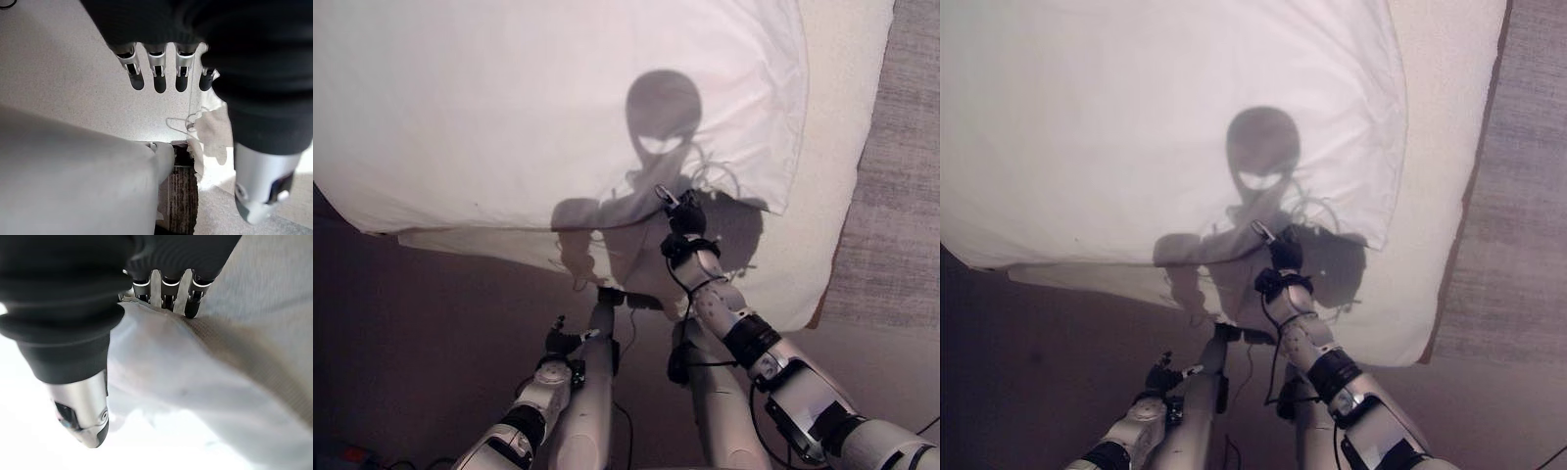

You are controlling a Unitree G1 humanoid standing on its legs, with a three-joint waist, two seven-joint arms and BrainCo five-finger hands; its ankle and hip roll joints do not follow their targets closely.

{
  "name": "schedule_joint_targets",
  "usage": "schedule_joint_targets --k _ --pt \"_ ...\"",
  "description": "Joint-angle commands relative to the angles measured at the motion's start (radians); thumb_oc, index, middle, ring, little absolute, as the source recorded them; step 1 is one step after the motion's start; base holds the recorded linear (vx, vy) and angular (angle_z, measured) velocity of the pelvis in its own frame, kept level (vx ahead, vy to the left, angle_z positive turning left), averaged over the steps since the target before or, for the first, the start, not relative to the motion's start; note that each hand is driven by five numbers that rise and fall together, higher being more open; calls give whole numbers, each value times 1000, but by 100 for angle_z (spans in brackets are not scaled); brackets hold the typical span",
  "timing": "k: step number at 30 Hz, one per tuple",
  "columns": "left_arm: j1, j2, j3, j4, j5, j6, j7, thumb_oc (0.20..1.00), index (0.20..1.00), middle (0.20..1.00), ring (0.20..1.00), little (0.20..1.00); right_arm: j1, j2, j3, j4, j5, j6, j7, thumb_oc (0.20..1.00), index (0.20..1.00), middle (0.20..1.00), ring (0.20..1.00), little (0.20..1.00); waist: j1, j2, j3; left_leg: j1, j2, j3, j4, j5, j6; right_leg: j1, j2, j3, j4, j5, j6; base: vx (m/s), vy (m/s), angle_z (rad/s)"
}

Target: Make the bed

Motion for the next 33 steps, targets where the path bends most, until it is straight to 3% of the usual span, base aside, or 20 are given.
schedule_joint_targets --k 1,10,13,16,19,20,21,22,25,30,33 --pt "17 14 -26 19 -27 8 16 1000 1000 1000 1000 1000 -111 134 15 -6 65 -67 11 1000 1000 1000 1000 1000 42 -50 5 9 -70 76 -1 -71 14 -13 -38 59 7 106 66 0 0 0" --pt "22 11 -54 9 -81 -10 15 1000 1000 1000 1000 1000 -314 189 -109 79 110 -136 -64 1000 1000 1000 1000 1000 71 -34 5 -8 -71 85 -1 -72 8 -19 -38 46 -8 117 74 13 28 -5" --pt "18 7 -66 22 -77 -7 25 1000 1000 1000 1000 1000 -385 191 -173 148 101 -174 -150 1000 1000 1000 1000 1000 73 -32 5 -3 -70 87 -1 -76 7 -16 -38 47 -5 114 73 12 22 2" --pt "4 14 -85 18 -68 -9 34 1000 1000 1000 1000 1000 -501 175 -270 318 93 -166 -265 1000 1000 1000 1000 1000 76 -25 5 7 -72 87 -1 -80 10 -10 -37 55 3 108 71 0 0 0" --pt "-3 21 -98 5 -64 -17 32 1000 1000 1000 1000 1000 -570 144 -307 415 73 -135 -295 1000 1000 1000 1000 1000 79 -20 5 10 -73 82 -1 -82 13 -10 -37 58 12 101 70 0 1 1" --pt "-5 23 -104 -2 -61 -21 32 1000 1000 1000 1000 1000 -594 115 -313 468 36 -104 -316 432 432 432 432 432 82 -15 5 12 -74 79 0 -82 14 -9 -38 58 20 96 68 0 0 0" --pt "-7 26 -110 -9 -59 -26 30 1000 1000 1000 1000 1000 -614 92 -323 518 31 -88 -322 203 203 203 203 203 84 -11 5 13 -75 76 1 -82 15 -9 -39 56 27 90 67 0 0 0" --pt "-14 28 -119 -23 -58 -32 24 1000 1000 1000 1000 1000 -645 33 -330 569 6 -56 -331 200 200 200 200 200 87 -2 5 13 -78 70 2 -81 17 -9 -43 52 41 80 67 -24 -17 6" --pt "-18 29 -130 -53 -65 -45 18 1000 1000 1000 1000 1000 -644 -37 -341 606 -19 -38 -336 200 200 200 200 200 94 12 5 10 -84 54 7 -80 22 -16 -53 46 68 64 65 -21 0 10" --pt "-23 23 -132 -64 -77 -52 9 1000 1000 1000 1000 1000 -617 -64 -356 563 -17 -53 -332 200 200 200 200 200 93 15 5 4 -91 47 21 -84 28 -20 -61 36 93 48 63 -25 4 13" --pt "-8 24 -131 -125 -112 -62 -9 1000 1000 1000 1000 1000 -547 -75 -342 434 -46 -77 -315 200 200 200 200 200 80 14 5 -5 -98 44 60 -99 37 -27 -73 36 133 30 58 -45 22 10"
